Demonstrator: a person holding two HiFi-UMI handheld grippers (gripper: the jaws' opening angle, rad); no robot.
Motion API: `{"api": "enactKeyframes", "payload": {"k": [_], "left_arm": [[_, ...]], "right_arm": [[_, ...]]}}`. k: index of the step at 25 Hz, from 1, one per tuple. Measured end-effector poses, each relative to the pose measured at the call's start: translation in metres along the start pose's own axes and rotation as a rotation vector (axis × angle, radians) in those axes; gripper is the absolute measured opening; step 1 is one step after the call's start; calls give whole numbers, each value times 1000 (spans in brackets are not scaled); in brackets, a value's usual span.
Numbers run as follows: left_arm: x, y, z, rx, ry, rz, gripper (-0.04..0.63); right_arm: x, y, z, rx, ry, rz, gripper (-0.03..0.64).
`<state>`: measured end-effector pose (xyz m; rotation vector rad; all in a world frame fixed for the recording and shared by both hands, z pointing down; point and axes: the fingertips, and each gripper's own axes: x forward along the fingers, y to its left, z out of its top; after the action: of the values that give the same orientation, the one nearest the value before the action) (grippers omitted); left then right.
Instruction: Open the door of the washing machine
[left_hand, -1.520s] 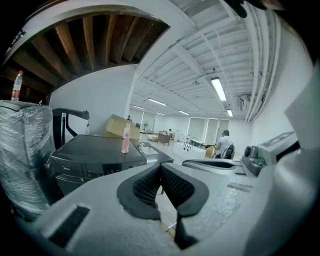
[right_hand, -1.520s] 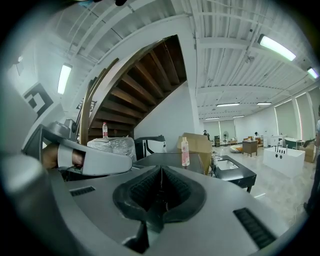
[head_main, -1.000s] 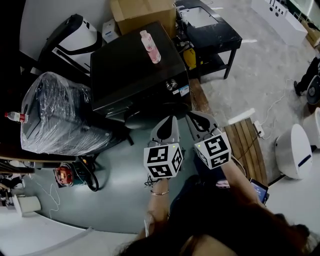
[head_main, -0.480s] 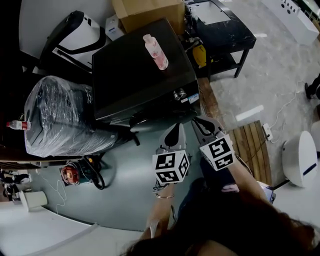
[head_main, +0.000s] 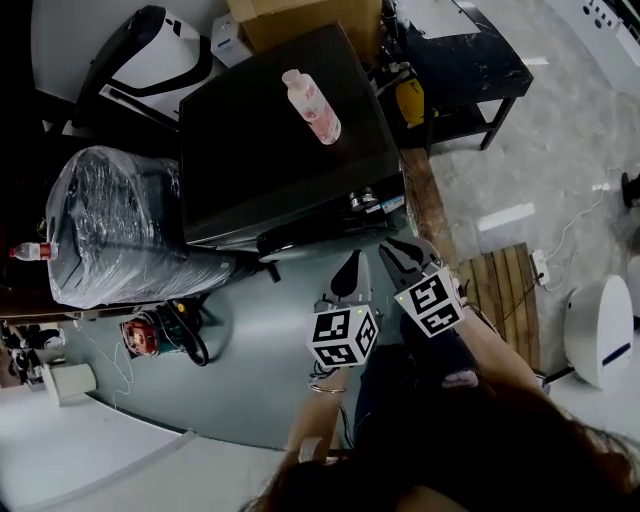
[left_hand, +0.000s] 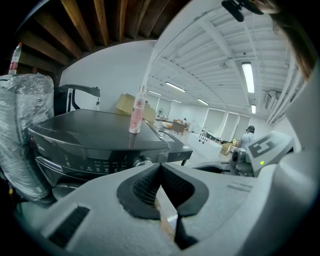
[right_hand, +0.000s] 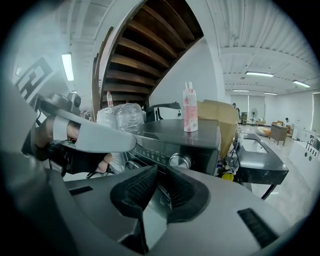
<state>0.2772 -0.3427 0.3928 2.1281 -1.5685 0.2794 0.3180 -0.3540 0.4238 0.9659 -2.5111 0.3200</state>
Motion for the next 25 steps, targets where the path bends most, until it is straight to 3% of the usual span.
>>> {"api": "enactKeyframes", "payload": {"k": [25], "left_arm": [[67,60,-75,-26,129,46,14]], "right_arm": [[115,-18,-100,-204,206,142,104]]}}
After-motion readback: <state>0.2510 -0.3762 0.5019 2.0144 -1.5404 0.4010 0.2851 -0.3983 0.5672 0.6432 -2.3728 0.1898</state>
